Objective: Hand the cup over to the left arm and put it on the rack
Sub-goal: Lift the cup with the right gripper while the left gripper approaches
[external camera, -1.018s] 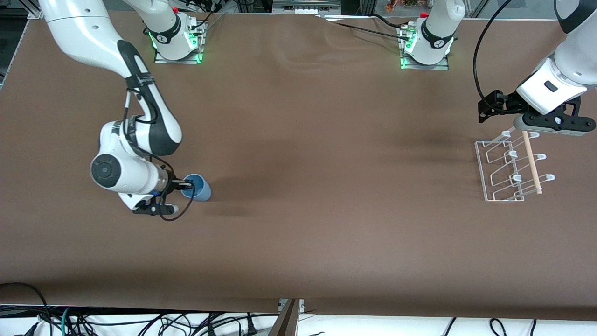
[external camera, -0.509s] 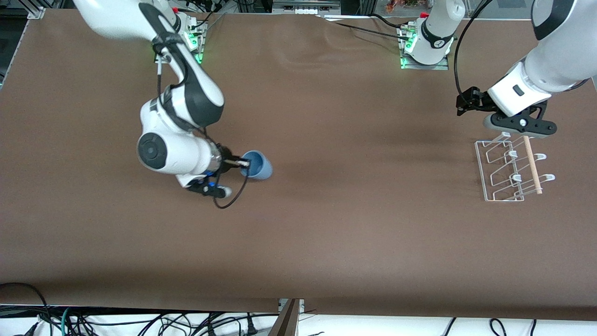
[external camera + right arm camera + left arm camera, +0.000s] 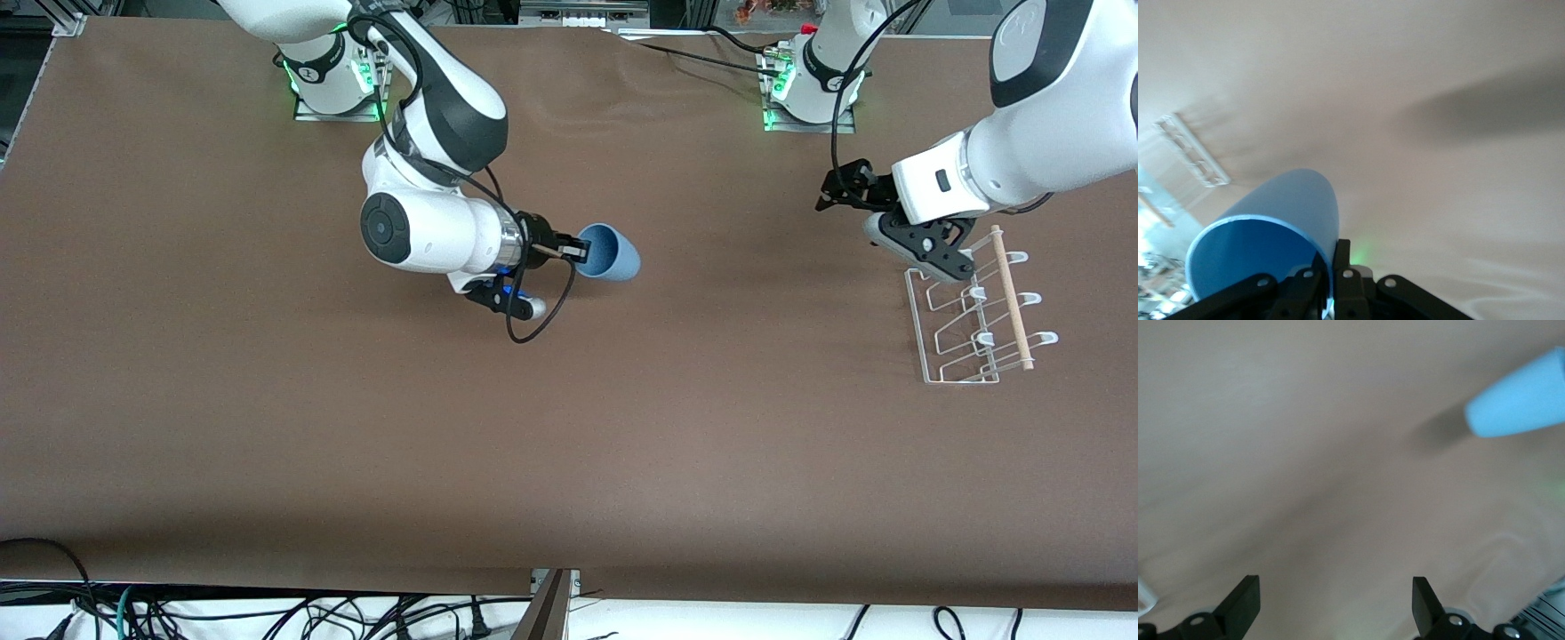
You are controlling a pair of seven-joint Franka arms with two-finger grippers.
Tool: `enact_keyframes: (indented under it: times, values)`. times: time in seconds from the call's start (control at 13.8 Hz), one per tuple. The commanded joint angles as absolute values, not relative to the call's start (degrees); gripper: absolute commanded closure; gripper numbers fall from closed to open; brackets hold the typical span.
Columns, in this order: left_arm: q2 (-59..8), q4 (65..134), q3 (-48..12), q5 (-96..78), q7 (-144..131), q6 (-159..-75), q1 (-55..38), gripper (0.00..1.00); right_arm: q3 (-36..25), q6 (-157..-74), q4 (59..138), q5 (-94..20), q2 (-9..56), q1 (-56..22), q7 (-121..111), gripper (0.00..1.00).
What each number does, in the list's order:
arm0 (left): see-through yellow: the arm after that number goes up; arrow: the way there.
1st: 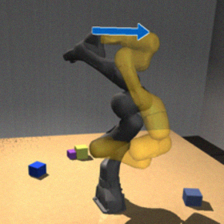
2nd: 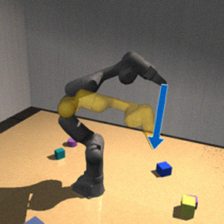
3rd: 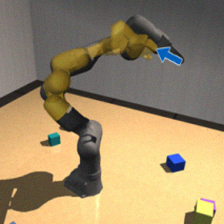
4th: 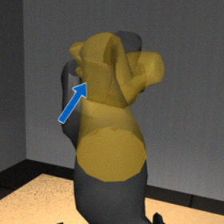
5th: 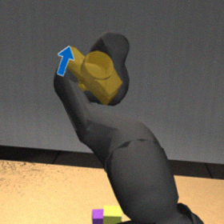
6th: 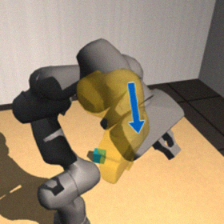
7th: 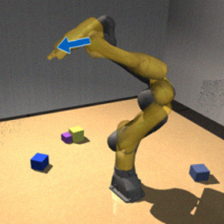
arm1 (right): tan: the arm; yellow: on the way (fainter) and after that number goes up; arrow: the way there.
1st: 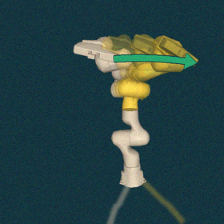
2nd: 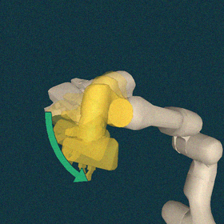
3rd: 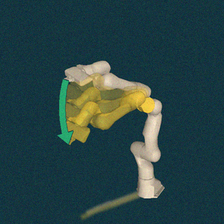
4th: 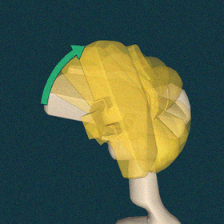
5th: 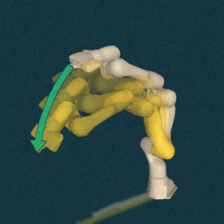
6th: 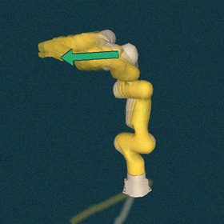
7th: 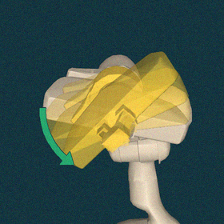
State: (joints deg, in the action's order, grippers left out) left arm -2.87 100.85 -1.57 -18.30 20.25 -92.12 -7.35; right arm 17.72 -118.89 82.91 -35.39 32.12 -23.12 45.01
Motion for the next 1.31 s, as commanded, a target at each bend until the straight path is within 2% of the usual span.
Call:
enact_keyframes:
  times: [0.0,0.15,0.51,0.73,0.95,1.24]
  values:
    - [-3.34,101.51,-4.11,-21.62,29.23,-93.77,-7.38,0.0,18.02,-123.2,80.51,-37.53,33.05,-25.65,49.55,1.0]
    - [-3.95,103.44,-5.36,-23.01,42.04,-97.89,-7.47,0.0,18.19,-126.9,80.25,-38.14,32.87,-27.59,54.3,1.0]
    - [-4.92,104.5,-6.15,-27.86,65.26,-100.72,-7.56,0.0,19.6,-126.47,77.87,-38.5,32.96,-27.86,58.45,1.0]
    - [-4.83,107.31,-6.41,-38.38,72.75,-101.51,-7.65,0.0,19.6,-126.39,77.08,-39.29,32.96,-27.86,58.8,1.0]
    - [-5.18,108.89,-9.31,-40.25,78.56,-108.96,-7.65,0.0,19.6,-126.3,76.47,-39.37,32.96,-27.86,58.97,1.0]
    - [-7.47,109.68,-11.25,-46.48,85.24,-112.41,-7.73,0.0,19.6,-126.3,76.2,-39.46,32.96,-27.86,58.8,1.0]
